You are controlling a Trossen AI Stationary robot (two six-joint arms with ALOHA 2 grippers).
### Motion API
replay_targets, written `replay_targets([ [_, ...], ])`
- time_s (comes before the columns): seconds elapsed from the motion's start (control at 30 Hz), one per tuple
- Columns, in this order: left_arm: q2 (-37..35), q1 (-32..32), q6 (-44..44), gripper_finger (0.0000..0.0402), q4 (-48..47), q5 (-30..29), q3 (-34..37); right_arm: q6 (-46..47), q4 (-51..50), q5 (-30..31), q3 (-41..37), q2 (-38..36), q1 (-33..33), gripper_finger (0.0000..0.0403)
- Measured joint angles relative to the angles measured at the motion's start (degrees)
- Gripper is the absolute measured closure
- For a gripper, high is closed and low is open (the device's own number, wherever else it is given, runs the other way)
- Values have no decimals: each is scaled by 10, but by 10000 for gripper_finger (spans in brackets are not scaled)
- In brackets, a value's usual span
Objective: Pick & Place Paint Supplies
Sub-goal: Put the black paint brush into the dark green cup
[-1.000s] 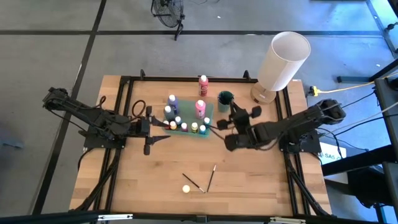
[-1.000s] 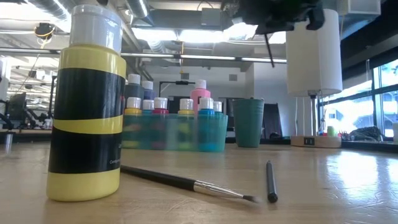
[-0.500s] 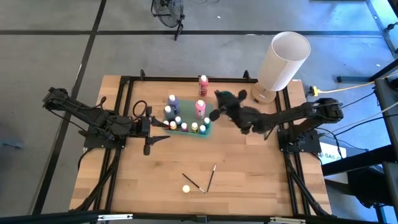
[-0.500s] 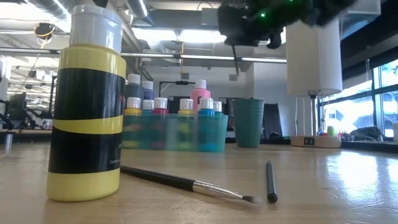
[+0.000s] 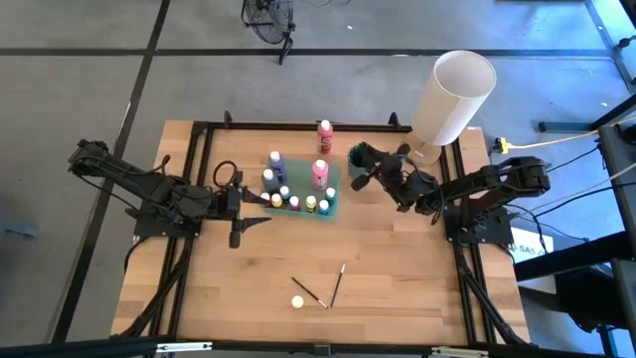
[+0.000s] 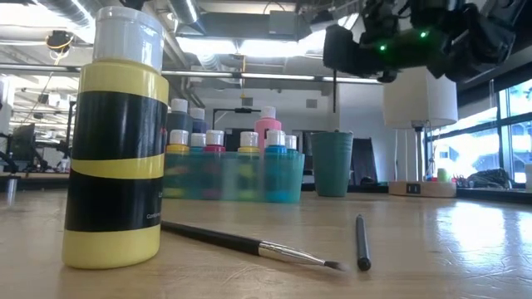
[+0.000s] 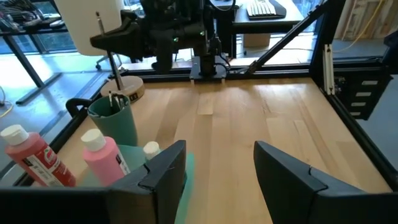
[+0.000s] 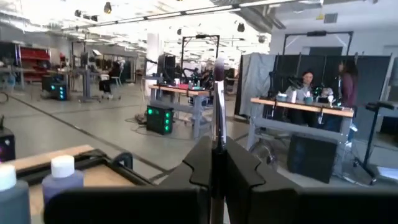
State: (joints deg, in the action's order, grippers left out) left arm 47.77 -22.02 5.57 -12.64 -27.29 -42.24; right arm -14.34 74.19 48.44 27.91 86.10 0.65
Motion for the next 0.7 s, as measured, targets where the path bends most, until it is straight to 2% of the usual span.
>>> replay_targets([
  [0.2,0,0,9,215,7,0,0,92,-79,-38,1,0,49,385],
  [0.53,0,0,14,216,4,3,0,131,-134,-48,1,0,85,385],
  [0.7,0,0,14,217,-1,3,0,166,-158,-93,1,7,109,377],
])
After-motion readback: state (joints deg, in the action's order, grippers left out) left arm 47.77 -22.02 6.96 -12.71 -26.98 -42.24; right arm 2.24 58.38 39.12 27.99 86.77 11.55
